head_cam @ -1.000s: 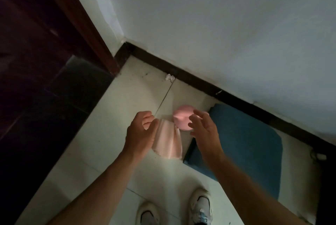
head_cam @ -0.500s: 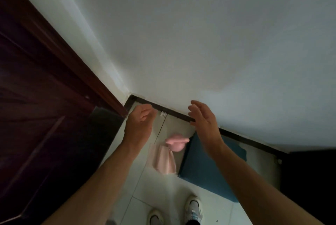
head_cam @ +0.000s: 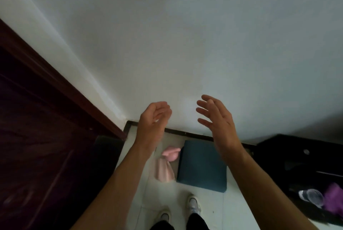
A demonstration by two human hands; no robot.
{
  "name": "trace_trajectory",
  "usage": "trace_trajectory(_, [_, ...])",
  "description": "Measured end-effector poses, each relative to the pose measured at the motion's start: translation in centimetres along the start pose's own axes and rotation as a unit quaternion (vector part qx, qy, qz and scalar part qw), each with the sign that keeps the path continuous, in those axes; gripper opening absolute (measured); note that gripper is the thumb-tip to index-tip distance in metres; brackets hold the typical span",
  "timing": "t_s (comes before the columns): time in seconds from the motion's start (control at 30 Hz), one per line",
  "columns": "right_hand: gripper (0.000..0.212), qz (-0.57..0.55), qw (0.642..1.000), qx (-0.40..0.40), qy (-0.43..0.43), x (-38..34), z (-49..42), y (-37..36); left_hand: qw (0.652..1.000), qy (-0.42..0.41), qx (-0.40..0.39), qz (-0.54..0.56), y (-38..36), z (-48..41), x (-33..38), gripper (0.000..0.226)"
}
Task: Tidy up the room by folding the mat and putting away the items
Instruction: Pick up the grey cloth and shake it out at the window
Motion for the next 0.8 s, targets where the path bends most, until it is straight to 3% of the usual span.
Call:
trace_trajectory(0.2, [0.035, 0.007, 0.994, 0.094, 0.052, -5.2, 5.1, 1.4, 0.995, -0.047, -0.066, 0.051, 0.2, 2.5, 4.6, 0.022])
trace_trajectory(0.47, [0.047, -0.005, 0.959, 0.259, 0.113, -7.6, 13.8, 5.5, 0.967, -0.097, -0.229, 0.051, -4.0, 6.5, 7.6, 0.027])
trace_trajectory(0.6, [0.036, -0.006, 0.93, 0.336, 0.147, -9.1, 18.8, 8.6, 0.938, -0.134, -0.32, 0.023, -8.1, 10.3, 9.5, 0.025])
trace_trajectory(0.8, [0.035, -0.074, 0.859, 0.465, 0.201, -10.9, 28.7, 15.7, 0.884, -0.184, -0.429, 0.009, -15.1, 18.3, 11.4, 0.023])
Point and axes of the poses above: each hand's wrist, its own z-axis away from the middle knuckle, its own y-axis out of the back of the hand, x = y × z, the point moved 1 cm from there along -z, towards the middle knuckle, and after that the axes turned 7 degrees about -z, right-handed, at the moved point
